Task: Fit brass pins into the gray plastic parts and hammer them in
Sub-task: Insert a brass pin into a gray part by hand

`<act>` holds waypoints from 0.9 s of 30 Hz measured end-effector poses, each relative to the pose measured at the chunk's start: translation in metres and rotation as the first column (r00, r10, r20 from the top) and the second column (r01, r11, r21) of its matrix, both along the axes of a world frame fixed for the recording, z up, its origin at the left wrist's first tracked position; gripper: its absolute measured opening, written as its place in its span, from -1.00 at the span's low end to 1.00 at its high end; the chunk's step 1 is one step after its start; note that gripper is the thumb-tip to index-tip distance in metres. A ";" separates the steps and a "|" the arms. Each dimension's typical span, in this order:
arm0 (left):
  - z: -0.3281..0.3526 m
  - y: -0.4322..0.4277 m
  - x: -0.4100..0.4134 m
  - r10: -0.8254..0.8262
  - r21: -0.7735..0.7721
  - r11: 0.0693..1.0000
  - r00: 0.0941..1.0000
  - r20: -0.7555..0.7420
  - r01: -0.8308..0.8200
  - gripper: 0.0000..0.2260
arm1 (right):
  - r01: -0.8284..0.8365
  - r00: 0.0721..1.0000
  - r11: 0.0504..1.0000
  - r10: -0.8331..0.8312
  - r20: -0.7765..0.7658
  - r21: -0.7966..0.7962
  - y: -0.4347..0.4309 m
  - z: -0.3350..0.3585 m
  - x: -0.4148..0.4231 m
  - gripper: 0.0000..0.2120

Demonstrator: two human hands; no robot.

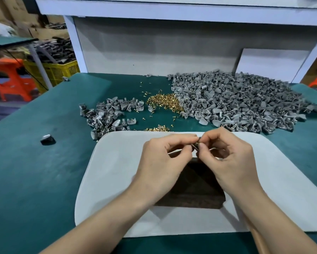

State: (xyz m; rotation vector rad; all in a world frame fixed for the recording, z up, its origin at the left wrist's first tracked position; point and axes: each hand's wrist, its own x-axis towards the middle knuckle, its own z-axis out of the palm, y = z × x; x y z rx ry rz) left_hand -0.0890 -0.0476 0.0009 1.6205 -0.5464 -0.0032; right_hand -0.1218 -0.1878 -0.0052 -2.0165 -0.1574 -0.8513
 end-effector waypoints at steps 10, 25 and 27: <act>0.002 0.004 0.008 -0.115 -0.148 0.985 0.971 -0.209 0.084 -0.78 | -0.151 0.985 0.949 0.169 -0.041 0.276 0.001 0.001 -0.004 -0.77; 0.005 0.003 0.009 -0.207 -0.269 0.956 0.923 -0.324 0.120 -0.92 | -0.121 0.989 0.963 0.139 -0.059 0.241 0.003 0.002 -0.006 -0.90; 0.004 0.003 0.008 -0.205 -0.267 0.956 0.928 -0.313 0.121 -0.92 | -0.101 0.992 0.969 0.117 -0.057 0.226 0.003 0.002 -0.006 -0.96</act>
